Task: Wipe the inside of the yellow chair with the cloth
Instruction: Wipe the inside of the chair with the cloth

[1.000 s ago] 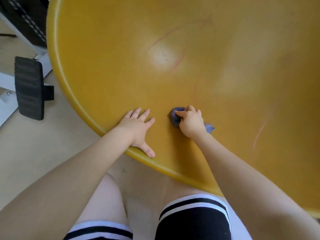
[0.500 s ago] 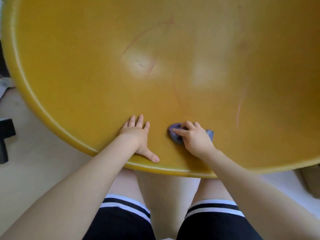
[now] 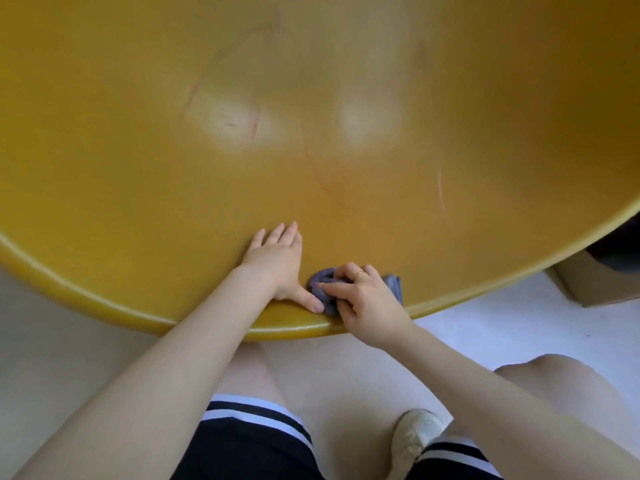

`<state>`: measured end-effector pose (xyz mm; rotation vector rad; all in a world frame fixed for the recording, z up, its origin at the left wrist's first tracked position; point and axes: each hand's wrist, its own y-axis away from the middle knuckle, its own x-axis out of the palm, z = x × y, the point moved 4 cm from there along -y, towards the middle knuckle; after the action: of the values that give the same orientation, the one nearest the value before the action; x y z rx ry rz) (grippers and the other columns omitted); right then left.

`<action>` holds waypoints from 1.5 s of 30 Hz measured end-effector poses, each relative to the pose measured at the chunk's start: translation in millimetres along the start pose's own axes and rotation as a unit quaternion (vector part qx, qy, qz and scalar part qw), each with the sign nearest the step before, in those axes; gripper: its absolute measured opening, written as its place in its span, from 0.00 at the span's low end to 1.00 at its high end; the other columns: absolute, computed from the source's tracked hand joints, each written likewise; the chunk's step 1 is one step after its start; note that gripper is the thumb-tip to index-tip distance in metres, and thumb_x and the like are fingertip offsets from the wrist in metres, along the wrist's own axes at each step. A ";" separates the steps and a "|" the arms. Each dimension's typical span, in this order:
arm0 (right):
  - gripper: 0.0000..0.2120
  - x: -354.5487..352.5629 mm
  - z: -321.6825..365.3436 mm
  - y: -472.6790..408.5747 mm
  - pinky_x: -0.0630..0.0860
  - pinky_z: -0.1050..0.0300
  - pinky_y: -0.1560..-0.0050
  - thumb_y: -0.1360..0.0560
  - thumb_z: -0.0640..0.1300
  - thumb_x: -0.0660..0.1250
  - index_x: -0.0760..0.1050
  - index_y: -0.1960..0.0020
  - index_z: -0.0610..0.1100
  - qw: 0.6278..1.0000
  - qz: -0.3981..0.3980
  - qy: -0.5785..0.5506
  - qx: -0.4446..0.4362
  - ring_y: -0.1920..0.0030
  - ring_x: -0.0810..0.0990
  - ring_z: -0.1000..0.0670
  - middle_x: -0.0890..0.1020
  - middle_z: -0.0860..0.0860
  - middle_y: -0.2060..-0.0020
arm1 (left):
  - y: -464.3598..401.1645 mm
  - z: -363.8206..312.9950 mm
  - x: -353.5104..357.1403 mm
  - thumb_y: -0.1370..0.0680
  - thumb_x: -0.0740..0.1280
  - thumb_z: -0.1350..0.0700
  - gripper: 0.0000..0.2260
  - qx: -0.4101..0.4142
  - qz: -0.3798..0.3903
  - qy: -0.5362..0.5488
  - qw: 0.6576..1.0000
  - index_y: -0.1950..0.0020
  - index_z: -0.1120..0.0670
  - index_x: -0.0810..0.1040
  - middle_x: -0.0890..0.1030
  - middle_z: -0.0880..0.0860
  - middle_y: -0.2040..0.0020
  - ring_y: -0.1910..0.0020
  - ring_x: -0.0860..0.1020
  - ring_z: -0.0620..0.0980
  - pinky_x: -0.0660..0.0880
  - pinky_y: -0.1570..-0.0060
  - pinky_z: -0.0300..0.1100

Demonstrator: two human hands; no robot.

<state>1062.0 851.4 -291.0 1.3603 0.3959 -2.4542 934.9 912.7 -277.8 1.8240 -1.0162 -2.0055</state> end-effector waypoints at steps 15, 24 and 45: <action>0.22 -2.1 -51.7 -30.2 0.74 0.43 0.59 0.28 0.47 0.50 0.82 0.47 0.49 0.988 0.000 0.091 0.124 0.60 0.72 0.39 0.77 0.41 0.55 | -20.0 -8.9 -5.7 0.35 0.68 0.31 0.54 0.022 0.031 0.004 0.999 0.23 0.59 0.46 0.44 0.56 0.22 0.24 0.48 0.54 0.54 0.27 0.47; 0.20 -1.7 -83.0 -101.2 0.75 0.45 0.61 0.27 0.41 0.53 0.82 0.47 0.50 0.994 -0.062 0.087 0.032 0.60 0.72 0.39 0.79 0.42 0.54 | -67.9 18.2 -39.7 0.37 0.68 0.29 0.60 -0.056 -0.102 -0.035 0.993 0.24 0.62 0.39 0.35 0.60 0.24 0.24 0.40 0.55 0.45 0.26 0.47; 0.20 1.0 -109.1 -155.6 0.77 0.47 0.64 0.28 0.40 0.54 0.81 0.45 0.48 0.981 -0.011 0.134 -0.137 0.61 0.75 0.39 0.80 0.40 0.53 | -98.2 25.8 -39.2 0.42 0.70 0.28 0.64 -0.070 -0.103 0.033 0.992 0.24 0.62 0.37 0.35 0.59 0.24 0.24 0.38 0.54 0.40 0.27 0.46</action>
<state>1084.3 1035.3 -333.4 1.5708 0.7834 -2.1369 944.0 1016.2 -310.2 1.9720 -0.6750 -2.0570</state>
